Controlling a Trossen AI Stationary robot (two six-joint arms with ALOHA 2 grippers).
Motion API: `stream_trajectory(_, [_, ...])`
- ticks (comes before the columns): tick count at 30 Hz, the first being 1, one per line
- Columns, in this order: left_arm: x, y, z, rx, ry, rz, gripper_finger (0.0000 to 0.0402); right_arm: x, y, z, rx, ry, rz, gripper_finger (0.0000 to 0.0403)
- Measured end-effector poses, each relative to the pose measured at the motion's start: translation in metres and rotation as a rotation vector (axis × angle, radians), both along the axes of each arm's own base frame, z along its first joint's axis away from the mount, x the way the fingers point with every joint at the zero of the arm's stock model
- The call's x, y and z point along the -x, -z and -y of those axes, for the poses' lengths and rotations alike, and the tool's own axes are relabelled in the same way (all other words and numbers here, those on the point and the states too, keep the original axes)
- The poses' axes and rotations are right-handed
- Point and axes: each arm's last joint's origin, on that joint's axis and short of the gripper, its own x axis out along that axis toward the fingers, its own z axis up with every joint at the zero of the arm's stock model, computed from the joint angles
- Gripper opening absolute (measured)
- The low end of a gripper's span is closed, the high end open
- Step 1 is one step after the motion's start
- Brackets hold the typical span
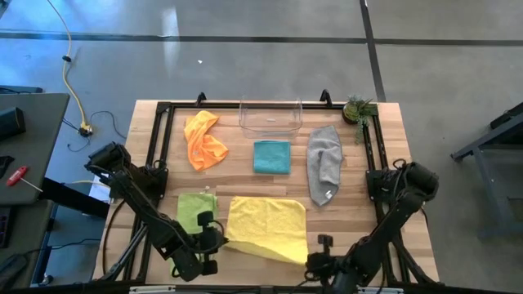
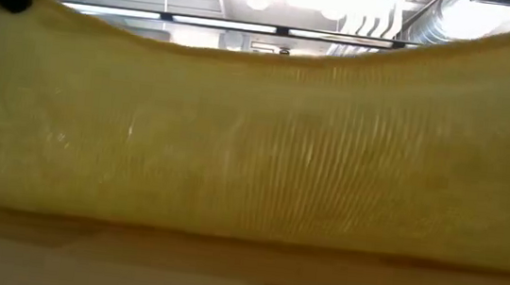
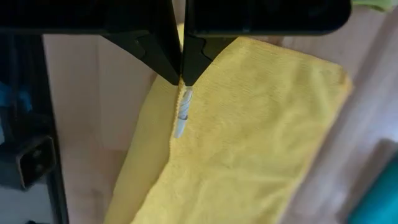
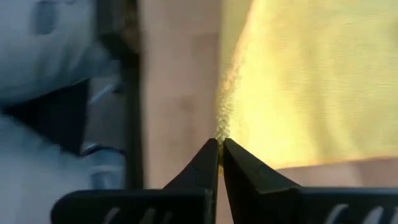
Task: Fold microfiber towels
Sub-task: Fold the yellow microfiber towel on the table
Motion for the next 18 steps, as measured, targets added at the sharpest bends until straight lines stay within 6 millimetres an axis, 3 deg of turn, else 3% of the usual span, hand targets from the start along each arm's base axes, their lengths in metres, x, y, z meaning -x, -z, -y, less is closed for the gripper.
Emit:
stream_trajectory(4, [-0.001,-0.001,-0.011,-0.087,-0.070,0.018,0.0000,-0.005,-0.010,0.026,0.086,0.124,-0.008,0.0007])
stream_trajectory(9, [-0.005,0.001,-0.034,-0.173,-0.195,-0.010,0.0000,-0.022,-0.006,0.062,0.166,0.257,-0.100,0.0007])
stream_trajectory(18, [-0.011,0.015,-0.067,-0.209,-0.310,-0.081,0.0000,-0.045,0.023,0.122,0.172,0.414,-0.225,0.0007])
